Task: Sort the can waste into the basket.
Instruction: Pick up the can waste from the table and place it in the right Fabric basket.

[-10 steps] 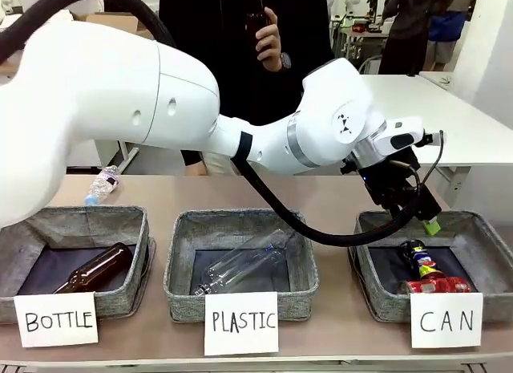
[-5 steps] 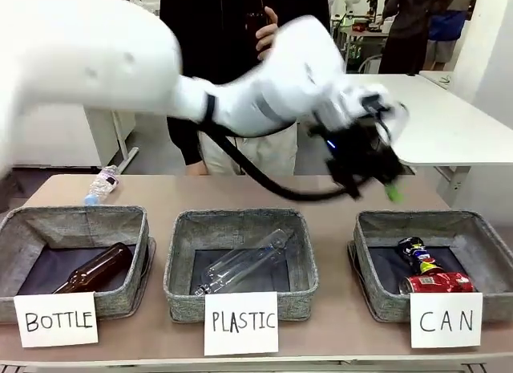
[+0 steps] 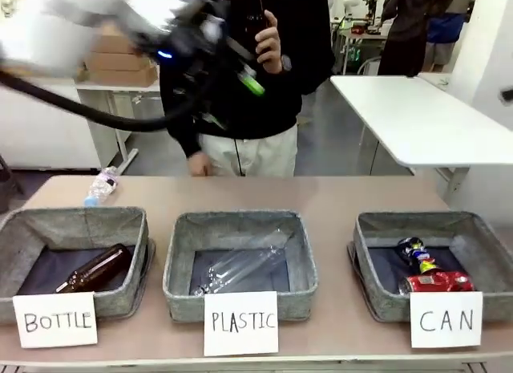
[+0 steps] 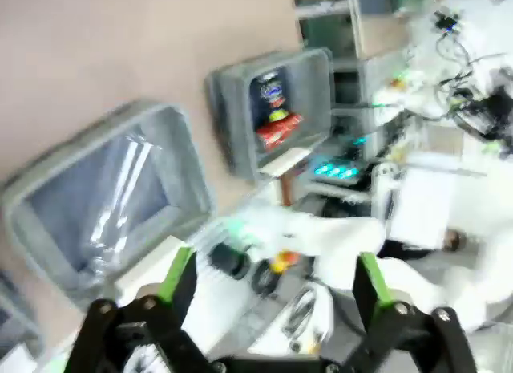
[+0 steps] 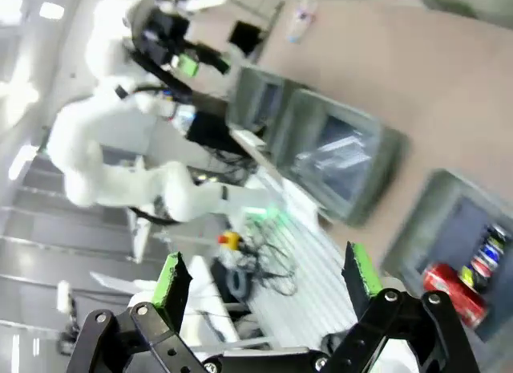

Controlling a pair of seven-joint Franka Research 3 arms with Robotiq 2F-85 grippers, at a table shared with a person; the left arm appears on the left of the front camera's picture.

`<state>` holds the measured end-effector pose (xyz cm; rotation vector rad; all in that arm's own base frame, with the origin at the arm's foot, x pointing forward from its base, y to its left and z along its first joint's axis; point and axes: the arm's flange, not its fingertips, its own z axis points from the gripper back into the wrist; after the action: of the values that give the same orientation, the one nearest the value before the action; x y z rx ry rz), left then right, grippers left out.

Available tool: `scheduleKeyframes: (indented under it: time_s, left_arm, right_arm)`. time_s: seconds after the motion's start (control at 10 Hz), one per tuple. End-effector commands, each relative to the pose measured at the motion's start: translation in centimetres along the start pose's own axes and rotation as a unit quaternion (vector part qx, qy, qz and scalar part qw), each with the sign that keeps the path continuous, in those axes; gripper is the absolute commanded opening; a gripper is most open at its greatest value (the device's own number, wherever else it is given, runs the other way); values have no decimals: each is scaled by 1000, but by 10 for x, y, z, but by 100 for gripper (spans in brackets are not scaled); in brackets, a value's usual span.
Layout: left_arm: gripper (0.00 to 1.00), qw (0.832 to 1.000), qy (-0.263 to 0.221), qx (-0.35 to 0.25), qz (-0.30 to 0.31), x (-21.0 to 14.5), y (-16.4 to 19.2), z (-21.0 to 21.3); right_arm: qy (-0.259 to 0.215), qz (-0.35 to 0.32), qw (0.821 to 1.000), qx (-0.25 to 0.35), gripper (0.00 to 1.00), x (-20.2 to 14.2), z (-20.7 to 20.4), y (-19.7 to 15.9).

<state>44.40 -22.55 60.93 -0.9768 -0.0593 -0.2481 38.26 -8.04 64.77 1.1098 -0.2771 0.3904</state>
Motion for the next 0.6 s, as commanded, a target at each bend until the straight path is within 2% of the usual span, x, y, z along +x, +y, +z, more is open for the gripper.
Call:
scheduleKeyframes:
  time_s: [0.0,0.1,0.2,0.3,0.4,0.5]
  left_arm:
    - [100,990,-87,-110,9,-91,65,66]
    - [100,966,-191,-169,36,-121,95,109]
    - [100,939,-246,-233,52,-143,119,142]
    - [100,897,-321,-290,94,-154,136,170]
    - [100,965,-176,-186,63,-120,100,133]
    - [100,965,-176,-186,63,-120,100,133]
  right_arm:
    - [-22,-79,994,71,100,41,0,24]
    - [-32,-116,985,121,100,51,-1,28]
    - [-41,-158,978,131,100,53,7,26]
    - [-59,-181,977,98,100,49,17,24]
    - [-13,-105,988,108,100,54,-16,25]
    - [-13,-105,988,108,100,54,-16,25]
